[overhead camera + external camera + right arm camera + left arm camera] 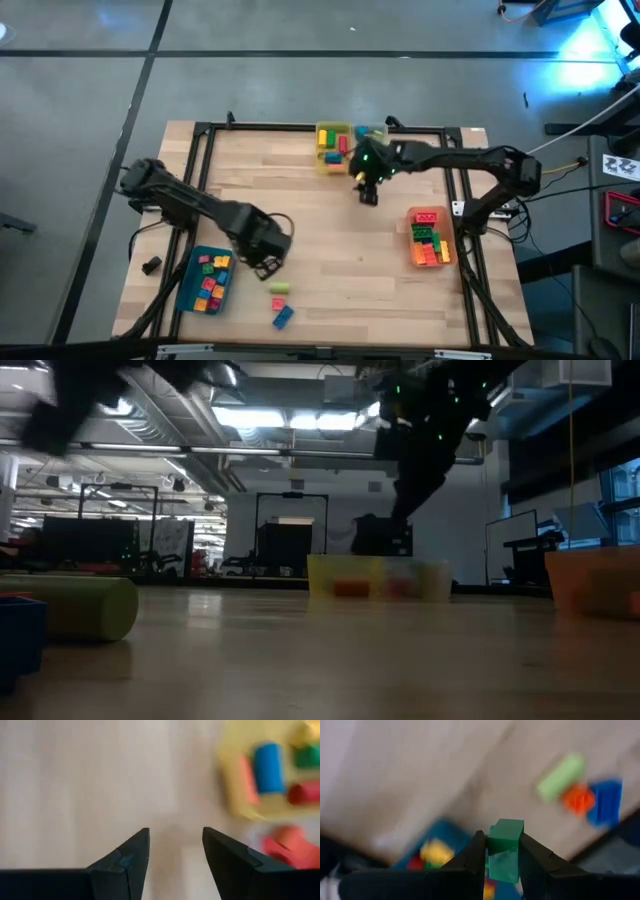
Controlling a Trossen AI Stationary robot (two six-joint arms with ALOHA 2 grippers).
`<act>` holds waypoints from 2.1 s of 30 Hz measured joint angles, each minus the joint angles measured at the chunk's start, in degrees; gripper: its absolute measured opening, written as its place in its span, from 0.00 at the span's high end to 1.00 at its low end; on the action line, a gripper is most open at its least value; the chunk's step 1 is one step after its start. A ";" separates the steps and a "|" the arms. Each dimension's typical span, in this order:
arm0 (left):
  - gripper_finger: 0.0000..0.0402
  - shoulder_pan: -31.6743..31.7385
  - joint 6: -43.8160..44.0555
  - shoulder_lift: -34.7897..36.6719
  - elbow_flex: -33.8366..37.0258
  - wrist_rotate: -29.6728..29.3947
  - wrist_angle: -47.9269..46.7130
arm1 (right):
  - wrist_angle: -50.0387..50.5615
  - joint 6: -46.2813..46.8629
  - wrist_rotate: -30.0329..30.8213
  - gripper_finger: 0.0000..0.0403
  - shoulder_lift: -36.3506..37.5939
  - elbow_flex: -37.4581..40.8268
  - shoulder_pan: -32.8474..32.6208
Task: Sort blocks by size
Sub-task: Put the green square game piece into the blue bin, then put the light green half circle block into the yellow bin
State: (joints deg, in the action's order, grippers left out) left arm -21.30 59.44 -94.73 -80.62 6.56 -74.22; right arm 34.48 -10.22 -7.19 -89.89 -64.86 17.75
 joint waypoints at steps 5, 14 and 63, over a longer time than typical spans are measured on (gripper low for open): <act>0.83 -4.79 9.21 5.75 0.00 2.29 -6.30 | -5.39 3.94 -0.01 0.54 0.00 0.00 -9.66; 0.75 -16.62 25.59 6.19 2.82 1.66 -8.44 | -7.82 5.83 2.18 0.54 0.00 0.00 -21.18; 0.61 -16.50 -20.90 -8.55 9.16 -24.54 35.16 | -4.32 7.39 2.63 0.54 0.00 0.00 -27.59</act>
State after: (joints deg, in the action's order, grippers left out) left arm -37.80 38.53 -103.28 -71.46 -17.98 -39.05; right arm 30.15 -2.83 -4.56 -89.89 -64.86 -9.85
